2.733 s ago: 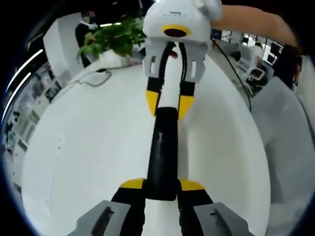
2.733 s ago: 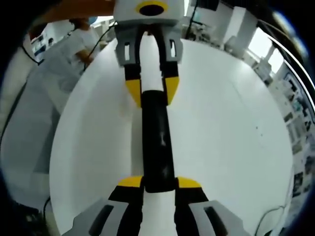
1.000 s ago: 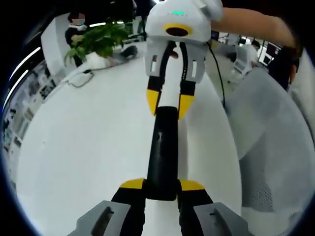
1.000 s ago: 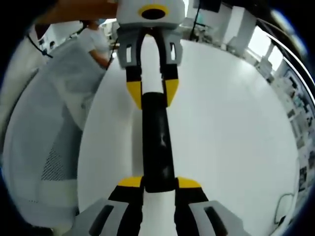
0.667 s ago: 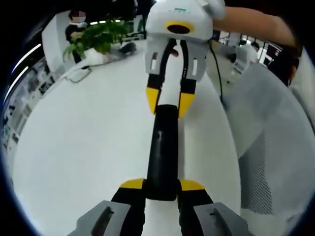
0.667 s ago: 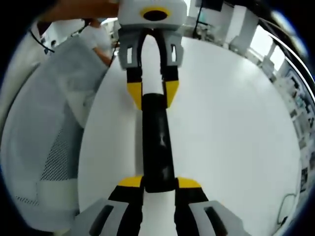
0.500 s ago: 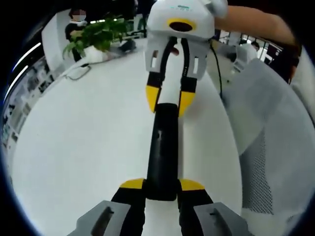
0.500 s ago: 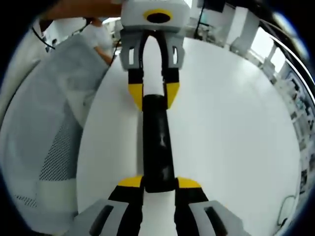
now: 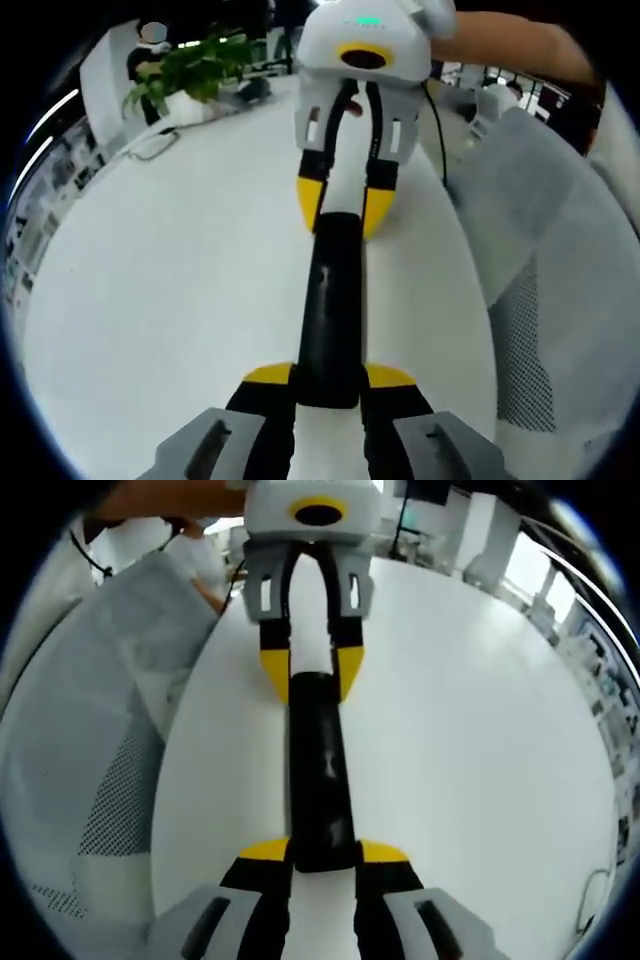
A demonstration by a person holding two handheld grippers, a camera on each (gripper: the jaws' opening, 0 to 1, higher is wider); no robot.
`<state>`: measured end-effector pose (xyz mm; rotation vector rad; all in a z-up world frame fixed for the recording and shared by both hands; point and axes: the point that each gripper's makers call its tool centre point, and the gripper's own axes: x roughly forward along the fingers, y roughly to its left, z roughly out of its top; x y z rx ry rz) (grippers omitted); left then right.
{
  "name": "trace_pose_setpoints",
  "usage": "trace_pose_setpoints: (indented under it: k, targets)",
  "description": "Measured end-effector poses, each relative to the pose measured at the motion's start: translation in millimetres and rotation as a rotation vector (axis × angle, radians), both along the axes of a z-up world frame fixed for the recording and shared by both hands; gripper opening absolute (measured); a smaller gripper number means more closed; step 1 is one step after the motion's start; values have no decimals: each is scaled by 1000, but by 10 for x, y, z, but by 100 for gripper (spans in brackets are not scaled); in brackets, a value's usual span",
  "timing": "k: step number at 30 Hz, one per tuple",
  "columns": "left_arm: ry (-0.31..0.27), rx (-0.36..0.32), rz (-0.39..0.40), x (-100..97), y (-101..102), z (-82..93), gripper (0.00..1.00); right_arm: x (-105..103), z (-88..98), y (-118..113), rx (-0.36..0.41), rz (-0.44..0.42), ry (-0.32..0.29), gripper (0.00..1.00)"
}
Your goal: Press the specified remote control buttons in sequence, fully releasing each button before pressing the next.
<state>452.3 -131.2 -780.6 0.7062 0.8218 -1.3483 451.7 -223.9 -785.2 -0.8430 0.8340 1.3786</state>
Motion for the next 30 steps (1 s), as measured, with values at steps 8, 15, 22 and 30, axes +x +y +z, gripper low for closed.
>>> trace_pose_setpoints:
  k: [8,15,22,30]
  targets:
    - [-8,-26,9,2,13,4,23,8,2,2,9,-11,0,21]
    - [-25,-26,-10,6,10,6,24,21,-2,-2,3,-16,-1,21]
    - [-30,-35,-8,1,10,9,23,6,19,4,2,-27,-3,22]
    - [-37,-35,-10,5,12,1,23,28,95,-18,10,-54,-14,29]
